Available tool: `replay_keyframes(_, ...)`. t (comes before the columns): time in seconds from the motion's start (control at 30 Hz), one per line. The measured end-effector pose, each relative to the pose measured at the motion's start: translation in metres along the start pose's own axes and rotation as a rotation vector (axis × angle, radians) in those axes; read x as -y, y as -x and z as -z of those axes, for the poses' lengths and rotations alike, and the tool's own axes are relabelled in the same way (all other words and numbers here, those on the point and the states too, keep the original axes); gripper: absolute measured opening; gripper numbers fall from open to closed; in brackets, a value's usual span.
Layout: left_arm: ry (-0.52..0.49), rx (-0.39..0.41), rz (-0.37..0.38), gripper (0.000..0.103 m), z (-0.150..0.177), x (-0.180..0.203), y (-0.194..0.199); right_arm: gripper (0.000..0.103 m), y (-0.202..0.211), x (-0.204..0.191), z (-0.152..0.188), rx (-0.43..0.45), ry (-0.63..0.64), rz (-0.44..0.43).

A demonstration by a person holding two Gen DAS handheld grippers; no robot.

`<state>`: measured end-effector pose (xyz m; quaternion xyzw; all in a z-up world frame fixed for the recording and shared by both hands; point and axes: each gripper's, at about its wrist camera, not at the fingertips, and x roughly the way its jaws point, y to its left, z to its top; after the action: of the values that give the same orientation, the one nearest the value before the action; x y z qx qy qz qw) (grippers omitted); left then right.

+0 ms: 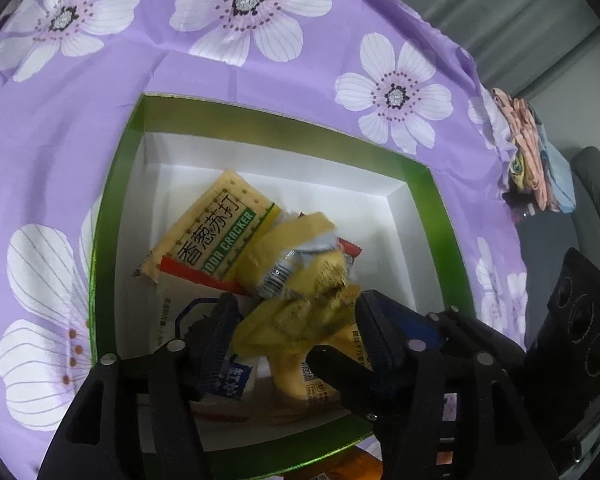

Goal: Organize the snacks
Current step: 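Withdraw the open right gripper and move it toward the panda bag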

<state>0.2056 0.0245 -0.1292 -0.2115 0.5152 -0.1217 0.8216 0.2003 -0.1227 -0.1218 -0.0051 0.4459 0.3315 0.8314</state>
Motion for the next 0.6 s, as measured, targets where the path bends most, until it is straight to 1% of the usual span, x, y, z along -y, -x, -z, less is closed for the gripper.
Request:
replay_keyframes(0.1, -0.021, 0.018, -0.015, 0.068, 0.001, 0.005, 0.005, 0.055, 0.006, 0.002, 0.002, 0.01, -0.015, 0.003)
replay_keyframes(0.23, -0.062, 0.057, -0.054, 0.078, 0.002, 0.014, 0.018, 0.057, 0.017, 0.001, 0.005, 0.023, -0.019, 0.019)
replay_keyframes(0.3, -0.073, 0.074, -0.063, 0.078, 0.003, 0.018, 0.024, 0.059, 0.024, -0.001, 0.007, 0.036, -0.021, 0.029)
replay_keyframes(0.4, -0.097, 0.104, -0.087, 0.08, 0.008, 0.025, 0.036, 0.067, 0.038, -0.004, 0.01, 0.063, -0.027, 0.04)
replay_keyframes(0.47, -0.11, 0.126, -0.095, 0.085, 0.013, 0.029, 0.045, 0.078, 0.048, -0.006, 0.013, 0.076, -0.03, 0.056)
replay_keyframes(0.5, -0.113, 0.142, -0.098, 0.091, 0.017, 0.03, 0.052, 0.081, 0.054, -0.008, 0.015, 0.083, -0.036, 0.067)
replay_keyframes(0.53, -0.114, 0.152, -0.1, 0.094, 0.02, 0.031, 0.056, 0.084, 0.059, -0.01, 0.018, 0.09, -0.041, 0.069)
replay_keyframes(0.6, -0.127, 0.171, -0.099, 0.094, 0.029, 0.034, 0.066, 0.087, 0.07, -0.012, 0.023, 0.106, -0.049, 0.06)
